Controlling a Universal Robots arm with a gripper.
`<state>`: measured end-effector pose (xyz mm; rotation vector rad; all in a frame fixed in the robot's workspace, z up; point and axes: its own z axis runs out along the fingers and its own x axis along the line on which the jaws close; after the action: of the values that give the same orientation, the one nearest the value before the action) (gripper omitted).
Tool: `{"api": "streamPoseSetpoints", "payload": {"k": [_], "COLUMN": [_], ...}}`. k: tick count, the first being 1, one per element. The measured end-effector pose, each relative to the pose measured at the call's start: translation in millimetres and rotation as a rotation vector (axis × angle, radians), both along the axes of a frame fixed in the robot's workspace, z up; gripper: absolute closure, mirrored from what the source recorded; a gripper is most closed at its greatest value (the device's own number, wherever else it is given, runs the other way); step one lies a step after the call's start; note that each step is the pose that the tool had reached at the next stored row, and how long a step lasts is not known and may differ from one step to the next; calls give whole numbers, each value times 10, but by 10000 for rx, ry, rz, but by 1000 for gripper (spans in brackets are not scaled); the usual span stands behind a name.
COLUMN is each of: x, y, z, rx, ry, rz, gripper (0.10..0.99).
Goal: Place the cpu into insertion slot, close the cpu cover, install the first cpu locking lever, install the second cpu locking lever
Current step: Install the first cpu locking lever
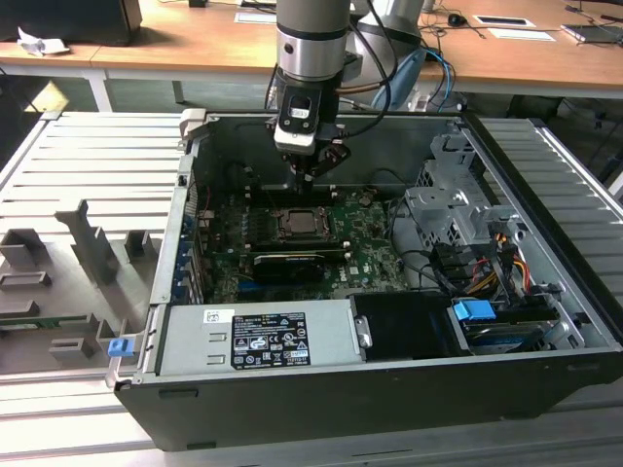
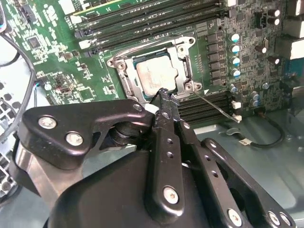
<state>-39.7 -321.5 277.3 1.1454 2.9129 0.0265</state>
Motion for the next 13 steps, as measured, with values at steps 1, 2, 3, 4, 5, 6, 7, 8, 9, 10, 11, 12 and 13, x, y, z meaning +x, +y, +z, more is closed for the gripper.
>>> {"api": "streamPoseSetpoints", "payload": {"k": [1, 2, 3, 4, 5, 6, 7, 8, 9, 10, 11, 12, 13], "x": [0, 0, 0, 0, 0, 0, 0, 0, 0, 0, 0, 0, 0], "y": [0, 0, 0, 0, 0, 0, 0, 0, 0, 0, 0, 0, 0], "z": [0, 0, 0, 0, -1, -1, -1, -1, -1, -1, -1, -1, -1], "rx": [0, 0, 1, 0, 0, 0, 0, 0, 0, 0, 0, 0, 0], "ry": [0, 0, 0, 0, 0, 0, 0, 0, 0, 0, 0, 0, 0], "rz": [189, 423, 691, 980, 1327, 1547, 1689, 1828, 2059, 2362, 2548, 2671, 2765], "gripper": [980, 980, 980, 980, 980, 980, 980, 980, 980, 980, 980, 980, 980]}}
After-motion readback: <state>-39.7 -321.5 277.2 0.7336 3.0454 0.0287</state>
